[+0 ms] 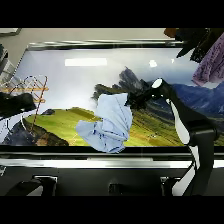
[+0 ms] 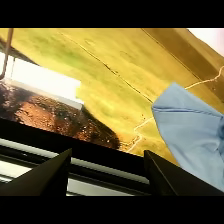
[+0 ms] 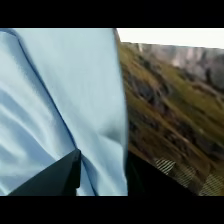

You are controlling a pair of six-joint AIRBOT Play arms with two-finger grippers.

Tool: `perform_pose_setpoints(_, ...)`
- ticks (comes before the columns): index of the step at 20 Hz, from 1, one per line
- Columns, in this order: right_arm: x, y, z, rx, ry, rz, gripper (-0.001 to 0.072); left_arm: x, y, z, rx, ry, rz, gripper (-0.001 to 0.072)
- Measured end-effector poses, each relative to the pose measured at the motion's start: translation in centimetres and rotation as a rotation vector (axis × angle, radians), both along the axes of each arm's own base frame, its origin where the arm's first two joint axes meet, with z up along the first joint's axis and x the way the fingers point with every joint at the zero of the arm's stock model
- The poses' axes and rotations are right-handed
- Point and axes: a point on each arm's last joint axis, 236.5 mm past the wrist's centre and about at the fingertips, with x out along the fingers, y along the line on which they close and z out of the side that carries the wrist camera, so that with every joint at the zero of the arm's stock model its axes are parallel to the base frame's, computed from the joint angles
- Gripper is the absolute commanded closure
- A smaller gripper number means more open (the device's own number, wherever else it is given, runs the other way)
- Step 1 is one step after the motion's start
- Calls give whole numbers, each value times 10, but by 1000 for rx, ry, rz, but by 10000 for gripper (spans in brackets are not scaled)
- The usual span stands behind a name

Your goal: Fold the clothes and pants, and hang the long-sleeved shirts on hangers.

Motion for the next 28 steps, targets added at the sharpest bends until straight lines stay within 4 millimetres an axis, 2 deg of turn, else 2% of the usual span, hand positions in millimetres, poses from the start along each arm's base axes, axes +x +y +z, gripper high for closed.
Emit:
perform_pose_setpoints(1, -2, 1, -2, -7, 2, 9, 640, -4, 8, 2, -9, -13, 23, 173)
perform_pose_setpoints(2, -3, 1, -4, -15, 3, 14, 671, -6, 12, 1, -32, -26, 35, 173)
perform_pose_setpoints(3, -3, 1, -4, -15, 2, 15, 672, -8, 13, -2, -67, -37, 41, 130)
perform_pose_setpoints(4, -3, 0, -3, -20, -3, 18, 672, -10, 9, -10, -119, -38, 37, 24)
perform_pose_setpoints(5, -3, -1, -2, -27, -8, 24, 672, -10, 2, -19, -174, -37, 28, 14)
perform_pose_setpoints(7, -2, -8, 4, -55, -30, 35, 672, -10, -16, -47, -292, -24, 1, 17)
perform_pose_setpoints(8, -2, -8, 9, -54, -37, 38, 672, -8, -28, -63, -358, -22, -15, 43)
perform_pose_setpoints(12, -6, -8, 35, -52, -66, 62, 672, -2, -62, -128, -563, -31, -12, 43)
perform_pose_setpoints(17, -8, -8, 55, -48, -93, 73, 672, -2, -86, -196, -701, 4, 20, 43)
perform_pose_setpoints(24, -18, -8, 66, -44, -80, 98, 672, 0, -114, -248, -778, 90, 13, 43)
perform_pose_setpoints(26, -18, -8, 69, -44, -83, 100, 672, 4, -123, -254, -799, 107, 14, 45)
perform_pose_setpoints(27, -18, -8, 70, -43, -85, 100, 672, 5, -127, -256, -801, 115, 6, 110)
perform_pose_setpoints(28, -19, -8, 72, -43, -86, 101, 672, 8, -130, -259, -794, 116, 0, 260)
